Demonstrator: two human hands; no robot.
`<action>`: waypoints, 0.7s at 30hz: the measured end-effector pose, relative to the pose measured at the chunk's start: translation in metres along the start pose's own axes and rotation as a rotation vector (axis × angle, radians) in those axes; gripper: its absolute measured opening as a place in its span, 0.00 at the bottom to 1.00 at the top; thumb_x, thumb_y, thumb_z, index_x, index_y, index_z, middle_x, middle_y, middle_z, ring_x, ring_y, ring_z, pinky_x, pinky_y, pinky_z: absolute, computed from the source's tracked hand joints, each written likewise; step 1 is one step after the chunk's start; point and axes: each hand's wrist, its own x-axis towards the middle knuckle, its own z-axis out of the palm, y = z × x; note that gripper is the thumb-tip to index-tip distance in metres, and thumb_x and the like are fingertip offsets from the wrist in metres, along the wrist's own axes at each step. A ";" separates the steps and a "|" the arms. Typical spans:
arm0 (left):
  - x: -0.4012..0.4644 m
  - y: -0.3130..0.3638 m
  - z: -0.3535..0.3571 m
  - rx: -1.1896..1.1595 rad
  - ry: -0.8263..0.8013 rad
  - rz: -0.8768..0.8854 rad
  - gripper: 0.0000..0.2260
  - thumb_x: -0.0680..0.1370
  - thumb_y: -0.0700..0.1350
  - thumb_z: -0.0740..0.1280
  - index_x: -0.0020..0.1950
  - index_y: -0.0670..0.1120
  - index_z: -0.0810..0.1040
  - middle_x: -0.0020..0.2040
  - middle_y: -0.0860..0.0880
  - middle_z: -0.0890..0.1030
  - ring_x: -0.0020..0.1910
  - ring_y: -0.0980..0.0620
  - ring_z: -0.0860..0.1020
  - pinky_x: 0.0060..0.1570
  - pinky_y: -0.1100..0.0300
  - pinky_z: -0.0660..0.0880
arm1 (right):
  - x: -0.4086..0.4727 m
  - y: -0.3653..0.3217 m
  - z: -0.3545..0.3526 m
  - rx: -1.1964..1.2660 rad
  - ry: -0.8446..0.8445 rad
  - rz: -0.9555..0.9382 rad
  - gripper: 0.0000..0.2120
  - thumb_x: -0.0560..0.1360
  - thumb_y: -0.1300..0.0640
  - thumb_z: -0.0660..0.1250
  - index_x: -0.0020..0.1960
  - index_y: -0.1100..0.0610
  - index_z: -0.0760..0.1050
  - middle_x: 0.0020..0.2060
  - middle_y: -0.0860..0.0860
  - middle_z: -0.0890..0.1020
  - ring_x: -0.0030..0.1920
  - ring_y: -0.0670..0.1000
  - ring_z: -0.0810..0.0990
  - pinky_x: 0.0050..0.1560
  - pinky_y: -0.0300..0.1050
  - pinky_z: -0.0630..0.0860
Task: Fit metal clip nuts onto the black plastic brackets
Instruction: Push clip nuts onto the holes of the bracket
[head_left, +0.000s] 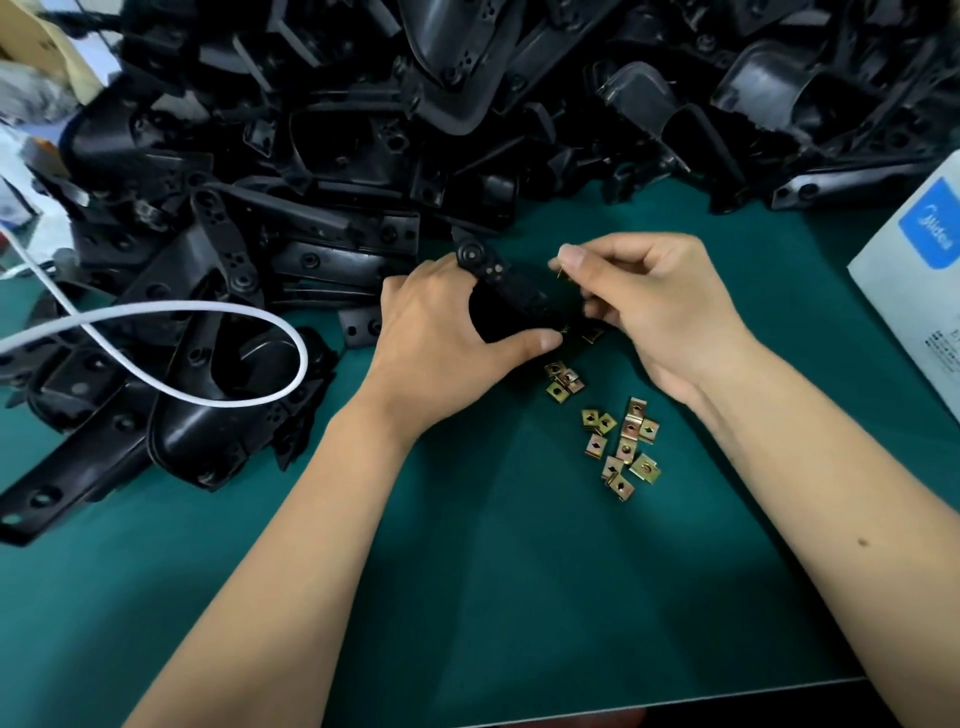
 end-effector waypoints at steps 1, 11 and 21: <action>0.000 0.000 0.000 0.004 0.010 -0.002 0.22 0.69 0.66 0.76 0.57 0.55 0.82 0.45 0.64 0.74 0.54 0.54 0.74 0.66 0.51 0.67 | -0.001 0.000 0.000 0.010 -0.013 -0.002 0.03 0.77 0.57 0.76 0.45 0.52 0.88 0.38 0.48 0.86 0.38 0.45 0.79 0.41 0.39 0.77; -0.002 0.000 0.002 -0.134 -0.025 -0.036 0.24 0.70 0.72 0.67 0.57 0.58 0.79 0.51 0.58 0.83 0.55 0.54 0.80 0.63 0.44 0.75 | -0.002 -0.001 0.001 -0.018 -0.054 -0.059 0.04 0.75 0.58 0.77 0.44 0.50 0.88 0.40 0.52 0.87 0.38 0.52 0.81 0.36 0.41 0.77; -0.001 -0.001 0.004 -0.107 -0.022 -0.034 0.27 0.68 0.75 0.65 0.56 0.58 0.80 0.47 0.60 0.82 0.53 0.53 0.80 0.62 0.44 0.75 | -0.001 0.000 0.000 -0.041 -0.054 -0.123 0.04 0.75 0.59 0.76 0.45 0.50 0.88 0.41 0.52 0.88 0.39 0.48 0.82 0.36 0.39 0.77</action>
